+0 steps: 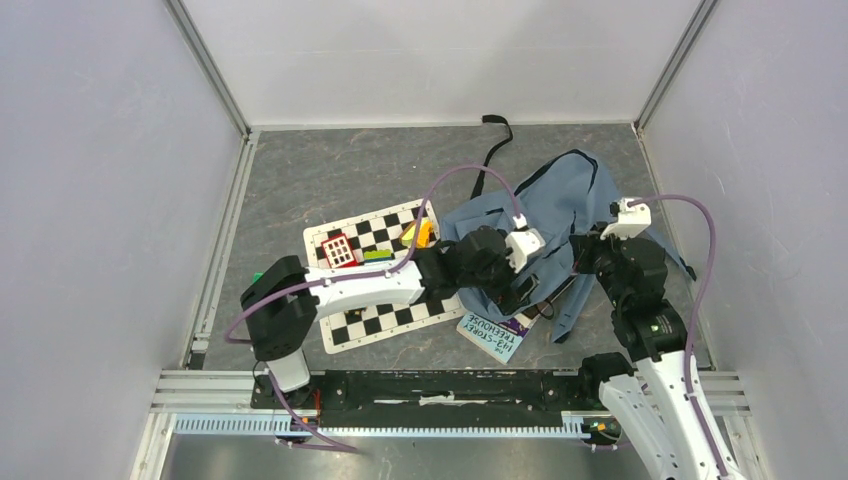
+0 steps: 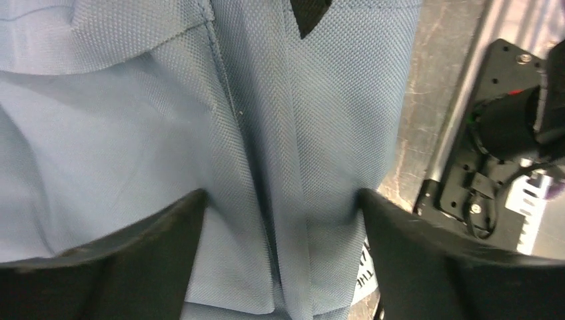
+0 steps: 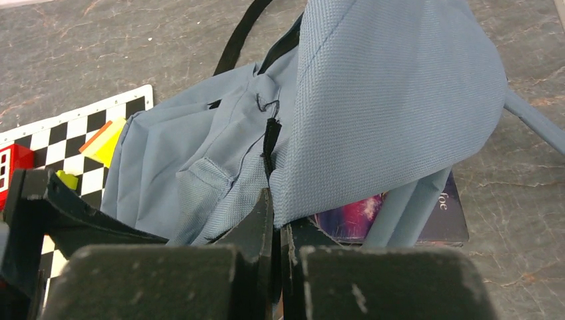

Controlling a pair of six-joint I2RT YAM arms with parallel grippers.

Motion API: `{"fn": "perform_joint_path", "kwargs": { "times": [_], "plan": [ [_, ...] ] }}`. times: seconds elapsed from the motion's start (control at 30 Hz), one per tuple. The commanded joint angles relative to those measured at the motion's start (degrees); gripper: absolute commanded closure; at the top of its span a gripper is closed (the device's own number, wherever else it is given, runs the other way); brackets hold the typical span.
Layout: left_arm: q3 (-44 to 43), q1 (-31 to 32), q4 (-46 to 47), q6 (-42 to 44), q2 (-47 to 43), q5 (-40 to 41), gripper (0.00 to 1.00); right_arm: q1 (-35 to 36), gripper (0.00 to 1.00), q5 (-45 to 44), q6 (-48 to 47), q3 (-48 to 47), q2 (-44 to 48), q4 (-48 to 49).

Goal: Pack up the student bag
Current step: Place the student bag at the center of the board.

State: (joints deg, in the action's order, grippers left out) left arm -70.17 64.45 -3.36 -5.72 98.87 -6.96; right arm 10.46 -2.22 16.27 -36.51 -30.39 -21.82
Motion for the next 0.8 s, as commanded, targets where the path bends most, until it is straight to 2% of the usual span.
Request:
{"fn": "perform_joint_path", "kwargs": {
  "times": [0.0,0.1,0.2,0.27,0.47,0.63,0.77],
  "plan": [
    [-3.8,3.4,-3.7,7.6,3.3,14.9,0.22,-0.2,1.0,-4.4,-1.6,-3.6,2.0,3.1],
    [-6.0,3.5,-5.4,9.0,3.4,22.5,0.57,-0.2,1.0,-3.6,-2.0,-3.7,2.5,2.6],
    [-7.2,3.7,-4.8,13.1,1.3,27.2,0.84,-0.2,1.0,-0.3,-5.1,-3.2,2.9,3.1],
    [-8.3,3.6,-3.9,16.7,-0.1,31.9,0.97,-0.2,1.0,-0.1,-6.3,-2.7,3.3,2.8],
    [-11.4,3.5,-1.6,30.6,-3.8,38.6,0.98,-0.2,1.0,2.9,-7.8,-0.3,3.7,3.3],
    [-11.8,1.9,-1.0,36.8,-6.1,42.0,0.98,-0.2,1.0,8.6,-6.0,4.3,2.3,8.4],
    [-11.8,-1.3,-2.0,38.2,-7.9,43.2,0.98,0.0,1.0,14.5,-2.0,7.4,-0.1,13.9]
  ]
}}
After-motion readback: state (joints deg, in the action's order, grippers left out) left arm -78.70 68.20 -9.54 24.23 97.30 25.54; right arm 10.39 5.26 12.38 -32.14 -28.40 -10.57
